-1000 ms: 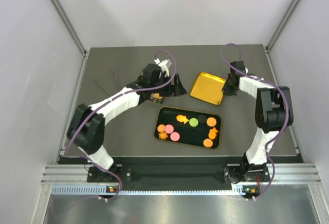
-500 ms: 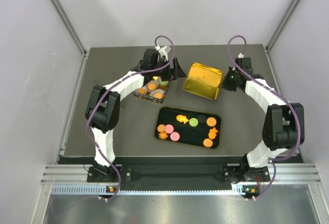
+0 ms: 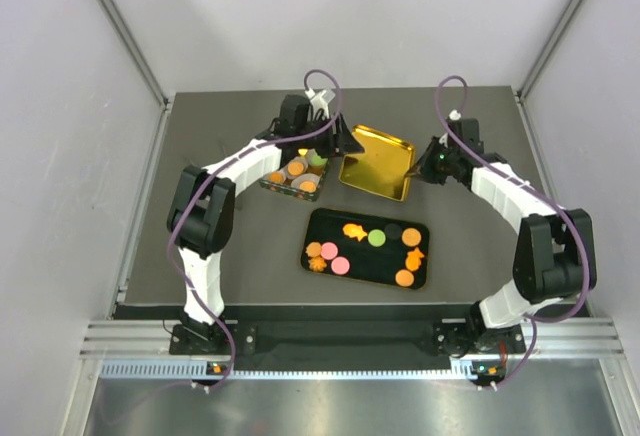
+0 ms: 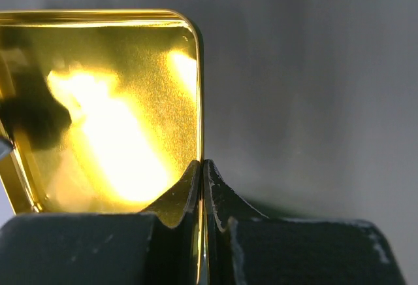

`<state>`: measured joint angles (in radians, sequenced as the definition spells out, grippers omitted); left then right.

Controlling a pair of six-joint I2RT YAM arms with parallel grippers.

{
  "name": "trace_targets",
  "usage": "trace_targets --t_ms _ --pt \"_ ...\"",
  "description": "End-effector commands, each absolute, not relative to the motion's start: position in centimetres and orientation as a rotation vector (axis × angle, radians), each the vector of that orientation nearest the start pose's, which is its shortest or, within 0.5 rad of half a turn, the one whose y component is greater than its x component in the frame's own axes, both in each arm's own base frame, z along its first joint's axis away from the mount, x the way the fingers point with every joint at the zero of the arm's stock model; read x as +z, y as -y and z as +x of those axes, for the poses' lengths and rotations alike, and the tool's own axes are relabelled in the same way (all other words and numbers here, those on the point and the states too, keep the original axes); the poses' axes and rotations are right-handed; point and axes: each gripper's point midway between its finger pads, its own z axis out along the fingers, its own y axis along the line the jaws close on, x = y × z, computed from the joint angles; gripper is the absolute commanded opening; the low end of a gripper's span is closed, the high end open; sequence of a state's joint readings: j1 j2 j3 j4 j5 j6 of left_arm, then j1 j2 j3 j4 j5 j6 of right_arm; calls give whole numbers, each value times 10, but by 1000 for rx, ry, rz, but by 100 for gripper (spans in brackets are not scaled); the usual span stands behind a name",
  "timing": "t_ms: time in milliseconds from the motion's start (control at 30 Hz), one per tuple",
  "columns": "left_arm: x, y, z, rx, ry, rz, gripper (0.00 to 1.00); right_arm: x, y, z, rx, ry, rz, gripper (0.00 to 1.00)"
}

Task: Pack the cookies

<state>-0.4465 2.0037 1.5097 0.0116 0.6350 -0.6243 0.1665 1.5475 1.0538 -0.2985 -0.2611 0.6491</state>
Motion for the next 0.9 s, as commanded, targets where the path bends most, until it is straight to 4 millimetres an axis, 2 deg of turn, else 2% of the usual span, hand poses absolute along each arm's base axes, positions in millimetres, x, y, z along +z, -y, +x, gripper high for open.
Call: trace_targets --t_ms 0,67,133,167,233,267,300,333,400,433,500,533,600,633,667,767,800,867 --pt "194 343 427 -1306 -2112 292 53 159 -160 385 797 -2290 373 0" --pt "197 341 424 -1301 -2120 292 33 163 -166 381 810 -2281 352 0" --pt "200 339 421 -1294 -2121 292 21 167 -170 378 804 -2266 325 2" --pt "200 338 420 -1288 -2134 290 9 168 -175 375 788 -2261 297 9" --pt "201 334 416 -1262 -2167 277 0 174 -170 371 693 -2251 217 23" --pt "196 327 418 -1212 -2209 239 0 181 -163 375 569 -2221 194 40" --pt "200 324 419 -1188 -2211 232 0 185 -156 375 482 -2207 168 49" --pt "206 320 419 -1177 -2210 220 0 196 -146 371 381 -2175 104 62" --pt "206 311 420 -1128 -2259 164 0 217 -145 367 264 -2095 32 70" --pt "205 310 419 -1121 -2277 159 0 238 -146 363 231 -2026 -35 76" --pt "207 307 418 -1106 -2319 145 0 255 -173 347 219 -1960 -159 79" --pt "205 307 417 -1108 -2340 136 0 264 -197 332 232 -1914 -292 80" --pt "210 310 415 -1142 -2356 132 0 269 -215 320 182 -1848 -394 81" --pt "210 310 416 -1152 -2361 128 0 266 -236 304 148 -1805 -544 84" --pt "215 311 416 -1161 -2355 132 0 264 -238 301 89 -1780 -563 84" --pt "216 308 416 -1151 -2371 126 0 244 -263 285 -47 -1728 -754 84" --pt "217 307 416 -1151 -2374 116 0 246 -266 282 -54 -1716 -746 84" --pt "216 304 415 -1180 -2385 103 0 236 -274 277 -125 -1695 -817 85"
